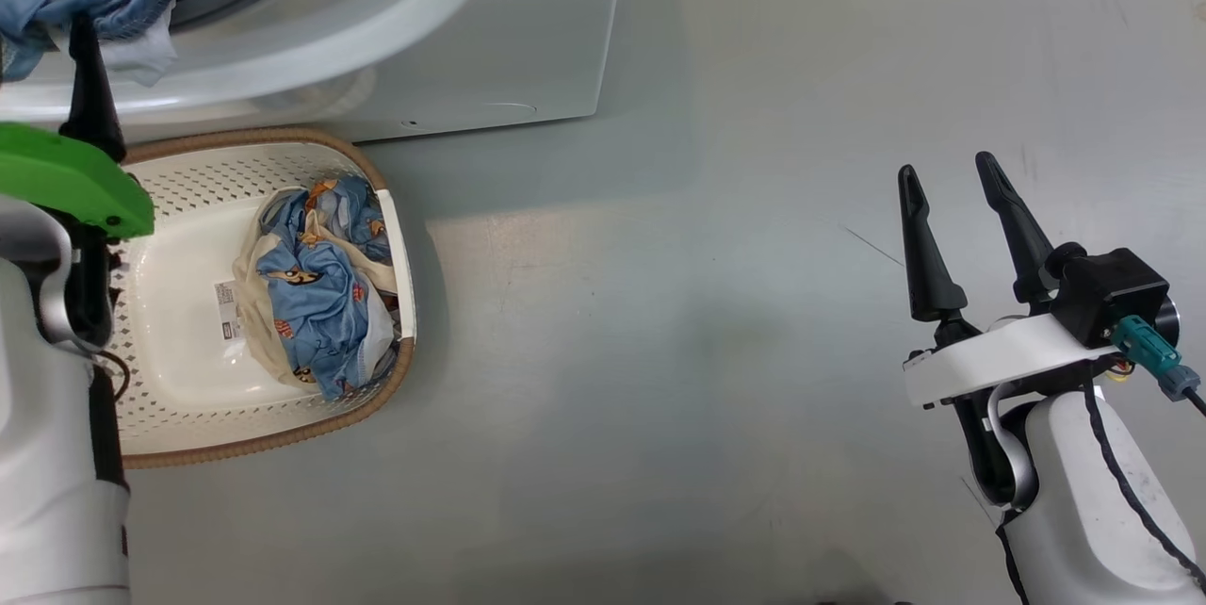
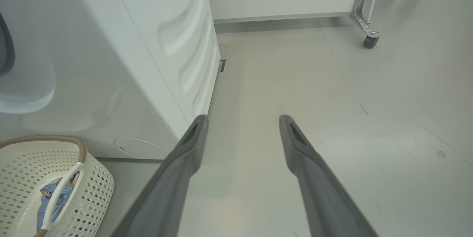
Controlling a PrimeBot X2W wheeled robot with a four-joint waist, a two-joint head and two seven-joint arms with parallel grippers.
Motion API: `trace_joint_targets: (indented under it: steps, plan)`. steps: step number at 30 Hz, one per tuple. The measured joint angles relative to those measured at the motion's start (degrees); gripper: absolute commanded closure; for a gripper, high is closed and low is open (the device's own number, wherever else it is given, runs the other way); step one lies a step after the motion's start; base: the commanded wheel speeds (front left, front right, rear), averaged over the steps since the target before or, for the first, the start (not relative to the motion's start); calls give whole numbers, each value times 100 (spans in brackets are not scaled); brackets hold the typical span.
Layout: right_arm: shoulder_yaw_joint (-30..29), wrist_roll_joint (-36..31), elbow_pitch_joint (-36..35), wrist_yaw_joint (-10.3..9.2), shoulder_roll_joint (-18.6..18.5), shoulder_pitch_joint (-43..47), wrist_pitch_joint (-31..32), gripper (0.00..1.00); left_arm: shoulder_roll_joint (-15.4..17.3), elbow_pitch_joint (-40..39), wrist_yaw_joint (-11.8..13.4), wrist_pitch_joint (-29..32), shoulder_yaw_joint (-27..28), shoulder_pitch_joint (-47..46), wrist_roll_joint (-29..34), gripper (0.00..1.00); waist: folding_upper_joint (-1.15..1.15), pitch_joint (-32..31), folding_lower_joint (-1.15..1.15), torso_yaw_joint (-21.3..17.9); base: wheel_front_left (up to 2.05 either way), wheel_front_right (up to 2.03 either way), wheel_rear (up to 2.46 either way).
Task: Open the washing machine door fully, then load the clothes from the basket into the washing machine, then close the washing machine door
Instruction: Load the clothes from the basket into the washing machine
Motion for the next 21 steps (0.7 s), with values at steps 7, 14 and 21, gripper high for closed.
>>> trace_joint_targets:
  steps: [7,14,21]
  plan:
    - [0,0,1,0,2,-14,0,0,41,259,14,385,74,-397,-189,0,0,75,0,-13,0,0,0]
    - [10,12,1,0,2,-28,0,0,22,568,14,820,172,-749,-470,0,0,153,0,-32,0,0,0]
    - [13,41,1,0,7,-100,0,0,70,873,96,1247,242,-1081,-552,32,0,262,0,-68,0,0,0]
